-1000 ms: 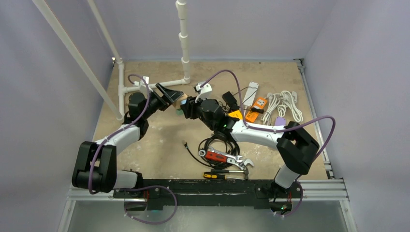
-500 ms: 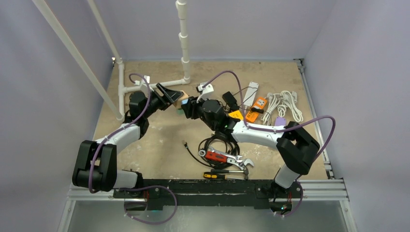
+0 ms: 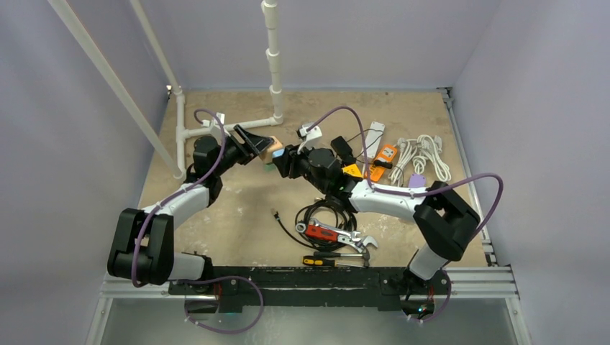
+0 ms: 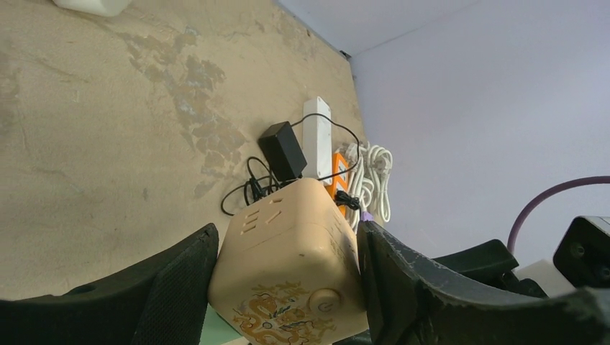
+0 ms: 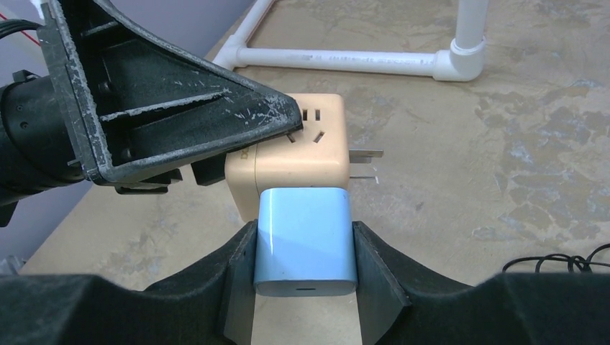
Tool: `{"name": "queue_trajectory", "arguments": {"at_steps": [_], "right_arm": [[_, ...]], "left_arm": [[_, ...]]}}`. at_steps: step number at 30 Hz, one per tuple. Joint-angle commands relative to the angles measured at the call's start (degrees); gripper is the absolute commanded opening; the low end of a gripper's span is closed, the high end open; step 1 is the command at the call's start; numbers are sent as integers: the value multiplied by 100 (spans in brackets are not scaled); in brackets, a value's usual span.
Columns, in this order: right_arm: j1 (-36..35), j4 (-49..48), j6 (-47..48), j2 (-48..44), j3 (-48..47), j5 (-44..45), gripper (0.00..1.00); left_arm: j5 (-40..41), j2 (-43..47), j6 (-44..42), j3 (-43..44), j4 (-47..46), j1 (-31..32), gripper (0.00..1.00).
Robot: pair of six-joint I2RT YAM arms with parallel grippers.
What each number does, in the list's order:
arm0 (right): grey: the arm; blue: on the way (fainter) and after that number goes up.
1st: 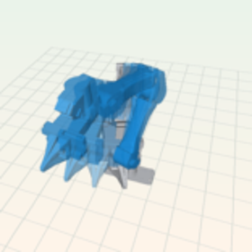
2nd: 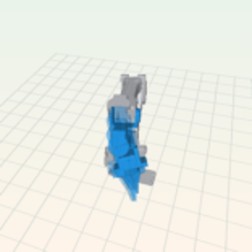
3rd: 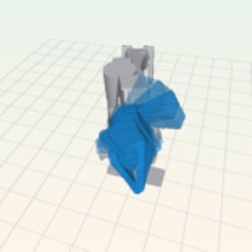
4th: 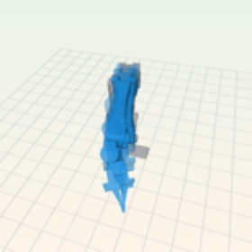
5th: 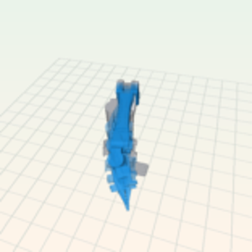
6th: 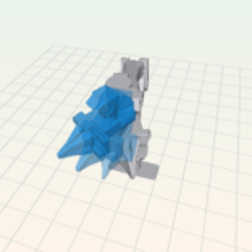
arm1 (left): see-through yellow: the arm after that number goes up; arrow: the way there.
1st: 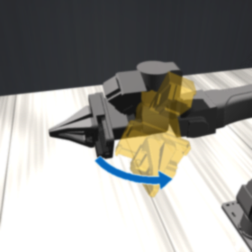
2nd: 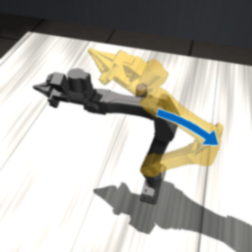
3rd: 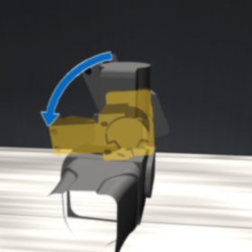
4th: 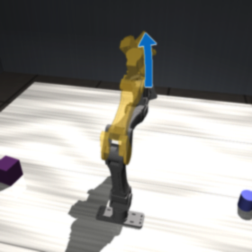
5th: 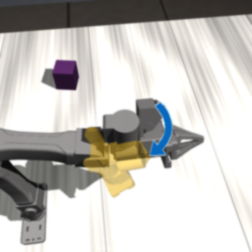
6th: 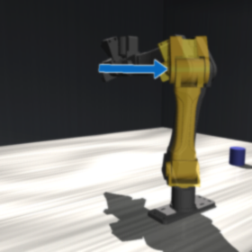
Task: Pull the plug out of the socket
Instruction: Remove the plug from the socket.
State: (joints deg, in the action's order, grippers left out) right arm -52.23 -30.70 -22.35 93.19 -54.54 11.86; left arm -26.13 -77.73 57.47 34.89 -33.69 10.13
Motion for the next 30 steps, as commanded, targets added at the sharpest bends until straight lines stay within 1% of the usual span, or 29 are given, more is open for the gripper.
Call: {"name": "queue_trajectory", "arguments": {"at_steps": [1,3,6,9,11,14,19,22,24,27,29,30], "right_arm": [[-92,86,-545,233,-540,647,0],[-118,435,-824,428,-744,994,0],[-153,787,-1054,649,-1016,1235,0],[-195,851,-1105,698,-1097,1264,0],[-200,724,-1075,617,-1023,1140,0],[-198,254,-794,380,-696,755,0],[-191,-743,-168,3,-121,-553,0],[-191,-926,71,-42,10,-1093,0],[-191,-1023,168,-70,90,-1277,0],[-191,-1039,164,-96,160,-1221,0],[-191,-860,34,-79,131,-821,0],[-185,-633,-72,-34,54,-526,0]], "left_arm": [[-121,48,-10,143,-349,41,28],[-83,56,-10,117,-357,49,26],[-48,48,-23,97,-368,59,25],[-30,46,-42,97,-339,59,23],[0,50,-68,105,-298,59,22],[11,31,-87,105,-262,59,18],[7,-22,-116,121,-257,59,15],[3,-46,-124,129,-243,59,14],[-3,-58,-139,132,-245,59,14],[-14,-81,-130,125,-244,59,14],[-28,-85,-128,123,-256,67,14],[-46,-87,-126,127,-264,74,17]]}}
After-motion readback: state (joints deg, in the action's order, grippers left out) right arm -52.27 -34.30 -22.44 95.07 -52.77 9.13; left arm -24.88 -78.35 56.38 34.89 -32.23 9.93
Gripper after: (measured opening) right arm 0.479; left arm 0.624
